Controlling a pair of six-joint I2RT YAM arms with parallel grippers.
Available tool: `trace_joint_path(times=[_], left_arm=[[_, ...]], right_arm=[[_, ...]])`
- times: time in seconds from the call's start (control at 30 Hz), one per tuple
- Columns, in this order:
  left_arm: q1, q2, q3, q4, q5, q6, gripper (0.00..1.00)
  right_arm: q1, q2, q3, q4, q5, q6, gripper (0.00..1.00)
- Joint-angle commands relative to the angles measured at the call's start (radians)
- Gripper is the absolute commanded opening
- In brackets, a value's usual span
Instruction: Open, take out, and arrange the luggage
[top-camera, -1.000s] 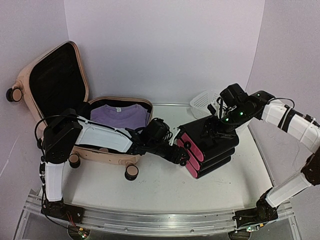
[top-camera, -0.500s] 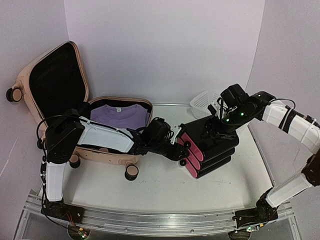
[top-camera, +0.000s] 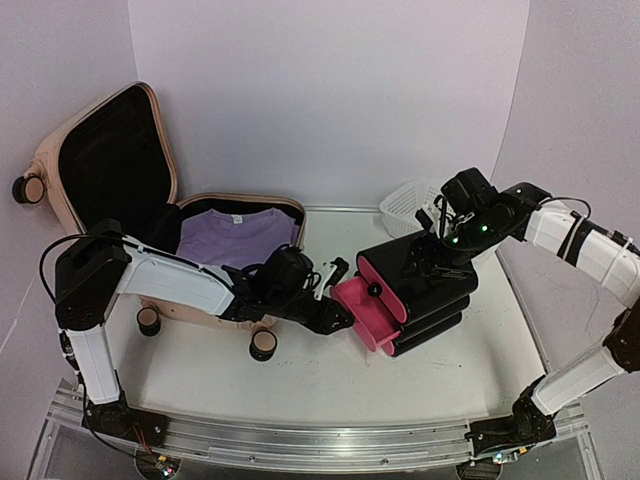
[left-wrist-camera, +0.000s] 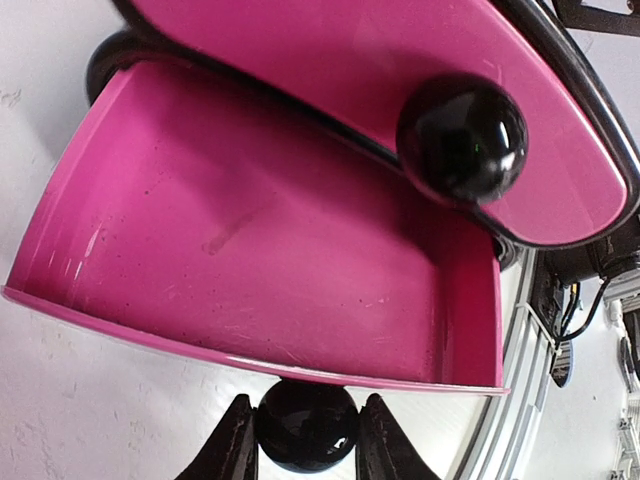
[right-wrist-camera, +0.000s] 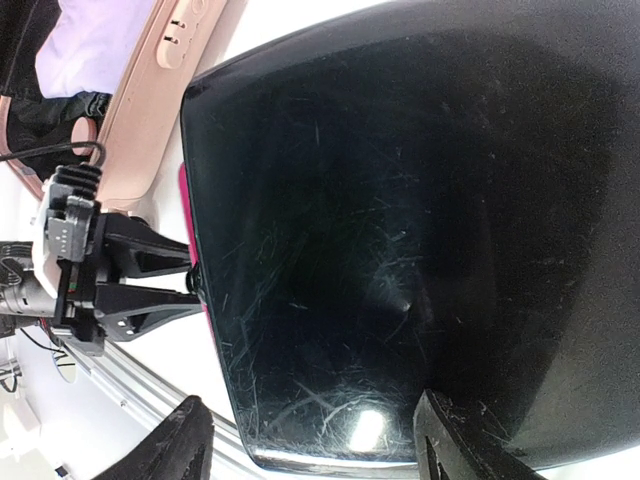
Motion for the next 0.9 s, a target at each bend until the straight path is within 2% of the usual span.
trace_joint_path(times=[0.0, 0.1, 0.23, 0.4, 0.5, 0.63, 0.73, 0.87], left_arm=[[0.003, -0.075, -0.046, -0.007, 0.017, -0.044, 0.21], [0.003, -0.092, -0.049, -0.008, 0.033, -0.038, 0.35], [0.007, -0.147, -0.053, -0.027, 0.045, -0.016, 0.64], [0.025, -0.279, -0.078, -0.13, 0.016, 0.007, 0.9], [0.057, -0.371, -0.092, -0.249, -0.007, 0.034, 0.93], [0.12, -0.479, -0.058, -0.485, -0.091, 0.079, 0.96], [0.22, -0.523, -0.039, -0.611, -0.104, 0.077, 0.98], [0.389, -0.489, 0.027, -0.793, -0.096, 0.085, 0.99]], right_arm=[[-0.003, 0.019, -0.026, -0.062, 0.003, 0.005, 0.7], [-0.003, 0.018, -0.021, -0.062, 0.0, 0.004, 0.7], [-0.003, 0.019, -0.018, -0.063, -0.005, -0.003, 0.7], [-0.003, 0.021, -0.009, -0.069, -0.001, -0.029, 0.71], [-0.003, 0.014, 0.023, -0.087, 0.01, -0.042, 0.73], [-0.003, 0.001, 0.093, -0.115, 0.045, -0.089, 0.85], [-0.003, 0.004, 0.125, -0.116, 0.124, -0.146, 0.98], [-0.003, 0.016, 0.12, -0.043, 0.268, -0.214, 0.98]])
